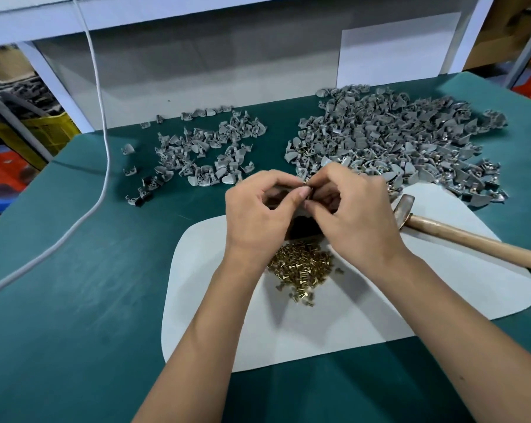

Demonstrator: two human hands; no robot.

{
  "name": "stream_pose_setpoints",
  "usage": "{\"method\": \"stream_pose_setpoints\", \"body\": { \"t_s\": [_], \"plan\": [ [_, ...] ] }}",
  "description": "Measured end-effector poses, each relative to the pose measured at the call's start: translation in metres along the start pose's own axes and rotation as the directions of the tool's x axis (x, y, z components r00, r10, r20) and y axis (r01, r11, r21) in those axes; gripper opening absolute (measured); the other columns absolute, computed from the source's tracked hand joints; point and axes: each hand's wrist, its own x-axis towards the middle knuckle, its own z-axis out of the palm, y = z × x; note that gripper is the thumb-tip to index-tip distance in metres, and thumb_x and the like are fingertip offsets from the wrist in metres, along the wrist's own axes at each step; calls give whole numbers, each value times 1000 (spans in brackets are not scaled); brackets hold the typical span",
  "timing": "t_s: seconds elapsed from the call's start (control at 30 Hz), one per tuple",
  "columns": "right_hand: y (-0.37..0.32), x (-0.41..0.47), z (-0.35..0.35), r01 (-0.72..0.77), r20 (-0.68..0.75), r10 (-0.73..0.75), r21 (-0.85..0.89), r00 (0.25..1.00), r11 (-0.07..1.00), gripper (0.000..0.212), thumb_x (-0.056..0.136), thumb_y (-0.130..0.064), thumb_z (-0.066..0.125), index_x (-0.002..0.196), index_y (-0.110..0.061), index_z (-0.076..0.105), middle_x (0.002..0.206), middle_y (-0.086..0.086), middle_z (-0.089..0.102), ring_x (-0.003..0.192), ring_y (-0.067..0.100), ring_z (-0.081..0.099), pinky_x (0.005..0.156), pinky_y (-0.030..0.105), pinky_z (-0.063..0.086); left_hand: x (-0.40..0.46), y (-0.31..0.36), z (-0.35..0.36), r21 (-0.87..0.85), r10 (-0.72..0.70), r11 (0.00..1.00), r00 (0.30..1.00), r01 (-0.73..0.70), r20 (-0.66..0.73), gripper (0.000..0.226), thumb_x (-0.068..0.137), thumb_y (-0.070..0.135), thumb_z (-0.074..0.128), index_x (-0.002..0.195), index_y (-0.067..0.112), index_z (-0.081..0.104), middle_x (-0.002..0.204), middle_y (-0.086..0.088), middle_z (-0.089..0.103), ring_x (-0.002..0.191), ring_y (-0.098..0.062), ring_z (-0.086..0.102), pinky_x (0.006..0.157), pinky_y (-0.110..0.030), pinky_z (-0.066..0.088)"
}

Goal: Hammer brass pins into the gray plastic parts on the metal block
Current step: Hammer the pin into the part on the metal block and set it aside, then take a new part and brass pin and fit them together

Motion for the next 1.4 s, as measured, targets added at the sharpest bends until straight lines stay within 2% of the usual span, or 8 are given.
{"method": "stream_pose_setpoints", "body": {
  "t_s": [0.13,0.33,0.53,0.77,0.87,1.07,1.23,1.4],
  "plan": [
    [1,-3,3,18,-43,-18,-3,999,1000,15,85,-13,78,95,-15,67,82,-2,74,77,14,72,72,37,61,-3,-2,5,24,48,999,999,-47,-25,10,84,7,80,88,16,78,81,9,76,77,-9,74,74,-26,60],
    [-1,-7,7,18,-161,-18,-1,987,1000,11,86,-13,77,86,-13,66,71,-5,68,61,5,58,60,7,44,-10,2,16,107,63,993,995,-55,-80,7,87,10,72,90,14,77,86,7,75,83,-11,72,79,-40,60],
    [-6,-11,10,-24,-230,37,59,973,998,11,85,-17,78,82,-16,67,70,-5,72,63,4,65,58,12,49,-11,8,25,113,40,993,992,-26,-123,7,86,8,68,89,10,75,85,2,74,83,-17,71,79,-42,58],
    [-7,-12,13,-27,-270,37,44,962,999,15,83,-16,81,79,-14,67,63,-15,60,61,-8,59,57,0,36,-11,12,25,106,-8,994,990,22,-138,10,88,3,70,86,12,74,82,4,73,81,-16,71,78,-42,58],
    [-6,-11,13,-20,-252,34,59,967,998,13,84,-15,81,81,-12,68,68,-9,69,71,3,66,60,2,41,-11,13,24,126,-15,992,988,34,-152,12,88,2,72,86,14,74,81,6,73,81,-13,70,79,-39,57],
    [0,-7,7,-36,-116,53,139,992,990,10,85,-14,79,91,-13,71,77,-9,74,73,-2,70,68,11,53,-7,12,18,139,-46,989,994,60,-103,10,90,8,74,85,17,74,78,10,72,78,-7,69,79,-34,57],
    [9,-1,-6,-197,26,200,346,979,917,21,82,-13,85,97,-22,73,78,-6,77,73,5,74,72,21,59,-1,4,2,-161,-142,975,986,155,87,12,95,2,68,100,10,75,92,-8,76,89,-28,74,87,-54,60],
    [10,1,-18,-259,178,198,449,964,855,19,86,-6,80,102,-11,73,78,2,78,72,18,76,76,31,61,-3,7,3,-212,-132,964,980,163,150,21,88,-3,74,96,17,77,91,-7,78,87,-27,75,88,-49,60]
  ]
}}
